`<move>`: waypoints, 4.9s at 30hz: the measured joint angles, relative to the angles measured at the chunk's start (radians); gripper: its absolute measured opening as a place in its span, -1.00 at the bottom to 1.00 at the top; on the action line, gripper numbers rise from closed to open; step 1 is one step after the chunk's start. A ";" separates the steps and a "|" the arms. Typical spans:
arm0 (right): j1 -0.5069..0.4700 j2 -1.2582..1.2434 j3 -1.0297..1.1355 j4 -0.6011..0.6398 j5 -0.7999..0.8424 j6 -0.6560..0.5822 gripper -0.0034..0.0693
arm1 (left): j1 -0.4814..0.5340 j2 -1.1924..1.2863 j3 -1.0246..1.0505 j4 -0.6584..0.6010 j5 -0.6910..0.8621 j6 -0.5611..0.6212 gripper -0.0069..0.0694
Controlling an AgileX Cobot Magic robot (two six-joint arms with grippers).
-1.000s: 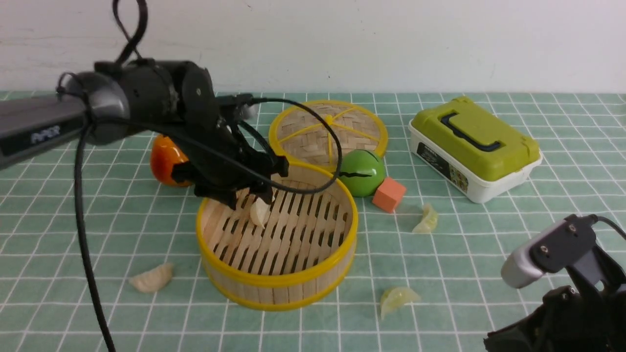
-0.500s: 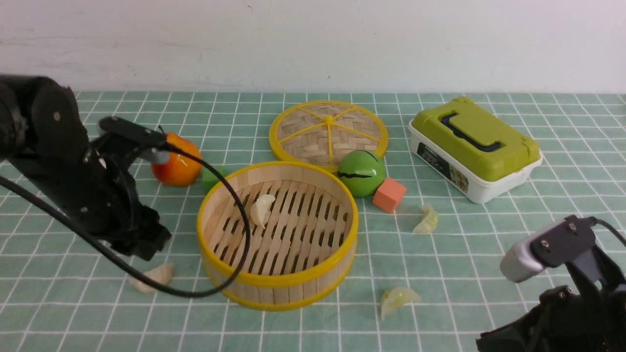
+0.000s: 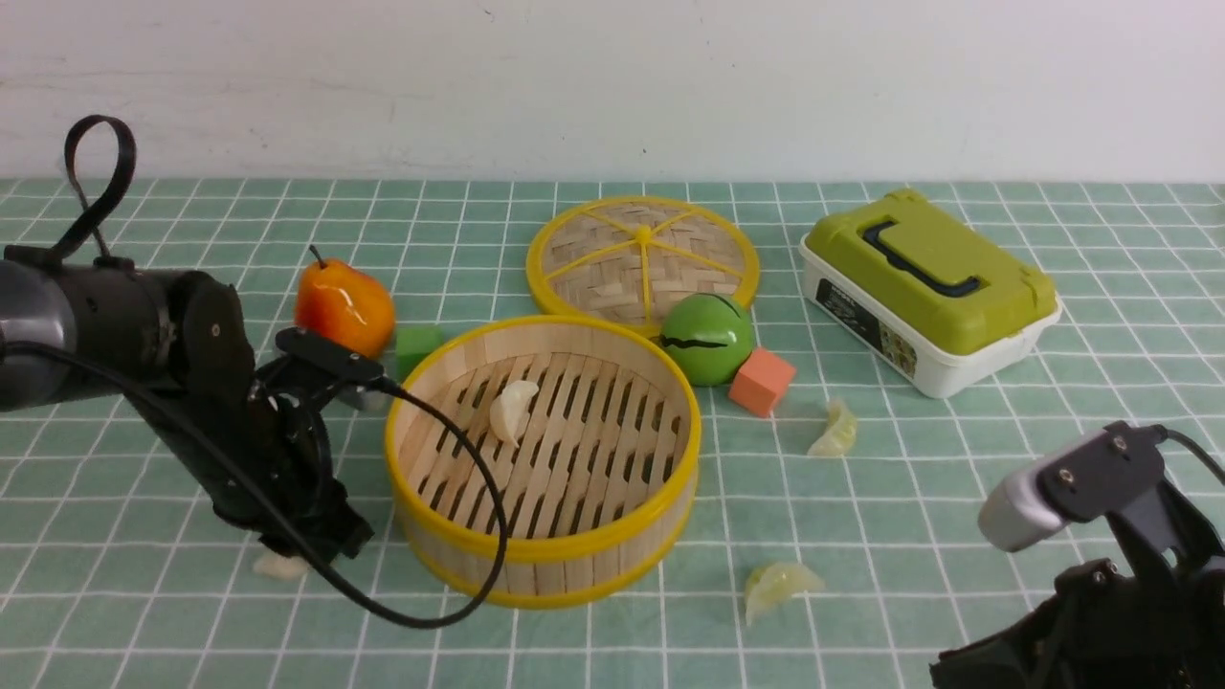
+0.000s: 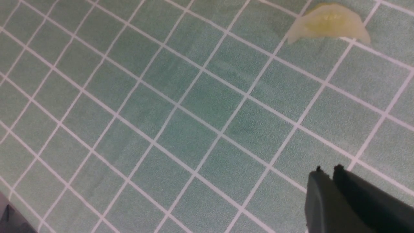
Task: Put the dumplings into the steamer on the table with the blue tablecloth.
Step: 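Reach for and grasp a dumpling on the table with the left gripper, then place the dumpling into the bamboo steamer basket with the left gripper, then reach for and grasp a dumpling lying on the table beside the steamer, then place the dumpling in the bamboo steamer basket with the right gripper, then reach for and grasp a dumpling lying on the table beside the steamer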
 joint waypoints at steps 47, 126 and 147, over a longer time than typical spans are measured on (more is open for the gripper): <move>0.001 0.040 -0.172 -0.114 0.090 0.246 -0.29 | -0.276 0.068 -0.671 -0.099 0.216 -0.603 0.07; 0.415 0.917 -0.921 -0.618 -0.179 1.095 0.21 | -0.209 -1.505 0.745 0.559 -0.094 -1.047 -0.85; 0.306 0.701 -0.680 -0.734 0.279 0.089 0.35 | -0.209 -1.505 0.746 0.559 -0.129 -1.107 -0.83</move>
